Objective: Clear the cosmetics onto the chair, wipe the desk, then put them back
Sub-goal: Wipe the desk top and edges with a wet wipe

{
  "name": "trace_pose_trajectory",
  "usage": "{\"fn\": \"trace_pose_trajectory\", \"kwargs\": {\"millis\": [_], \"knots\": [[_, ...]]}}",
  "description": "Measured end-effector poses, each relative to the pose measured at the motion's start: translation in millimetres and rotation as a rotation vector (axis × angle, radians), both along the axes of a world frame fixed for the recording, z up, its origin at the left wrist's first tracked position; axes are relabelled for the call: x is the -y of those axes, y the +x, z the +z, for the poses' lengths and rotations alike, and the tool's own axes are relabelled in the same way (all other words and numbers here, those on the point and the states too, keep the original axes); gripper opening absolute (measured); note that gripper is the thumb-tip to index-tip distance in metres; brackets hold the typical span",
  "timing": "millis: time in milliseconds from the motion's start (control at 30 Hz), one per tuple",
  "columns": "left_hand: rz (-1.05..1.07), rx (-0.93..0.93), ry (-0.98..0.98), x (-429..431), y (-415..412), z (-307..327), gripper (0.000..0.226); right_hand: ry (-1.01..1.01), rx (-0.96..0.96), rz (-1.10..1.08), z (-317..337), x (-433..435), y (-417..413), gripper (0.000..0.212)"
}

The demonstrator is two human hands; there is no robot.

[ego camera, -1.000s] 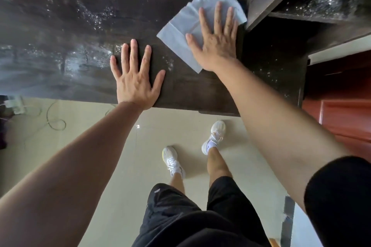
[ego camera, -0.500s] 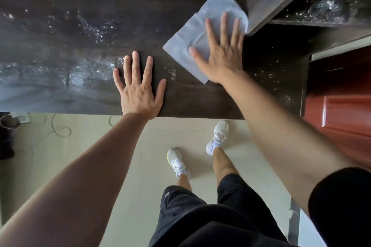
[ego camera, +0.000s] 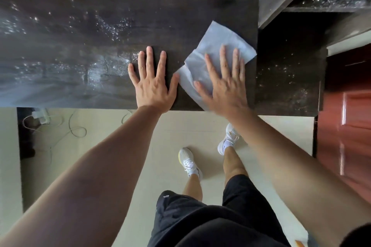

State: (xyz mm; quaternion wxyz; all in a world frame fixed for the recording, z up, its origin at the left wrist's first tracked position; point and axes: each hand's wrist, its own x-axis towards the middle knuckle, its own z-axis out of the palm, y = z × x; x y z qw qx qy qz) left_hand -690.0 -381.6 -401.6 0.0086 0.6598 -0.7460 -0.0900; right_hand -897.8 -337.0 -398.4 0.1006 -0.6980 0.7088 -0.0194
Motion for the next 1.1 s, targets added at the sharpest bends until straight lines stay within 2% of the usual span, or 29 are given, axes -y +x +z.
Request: {"fn": "trace_pose_trajectory", "kwargs": {"millis": [100,200,300,400,500,600,767,867,1100], "knots": [[0.005,-0.050,-0.017,-1,2,2,0.068,-0.035,0.049,-0.009,-8,-41,13,0.076],[-0.013,-0.097,-0.046,-4,2,9,0.065,-0.029,0.053,-0.007,-7,-46,17,0.078],[0.106,-0.124,-0.127,-5,24,13,0.062,-0.007,0.033,-0.017,-9,-44,19,0.082],[0.201,-0.067,-0.166,9,76,16,0.064,0.018,0.010,0.004,-7,-32,40,0.085],[0.197,0.001,-0.106,20,116,14,0.067,0.064,-0.007,0.096,-3,-2,78,0.087],[0.188,-0.031,-0.087,21,125,4,0.068,0.133,-0.035,0.155,-2,47,104,0.090],[0.205,-0.081,-0.138,24,129,-5,0.068,0.176,-0.072,0.162,5,144,124,0.090],[0.209,-0.087,-0.161,23,128,-6,0.066,0.171,-0.096,0.126,2,167,134,0.089],[0.193,-0.088,-0.126,24,128,-1,0.066,0.163,-0.086,0.295,5,76,101,0.082]]}}
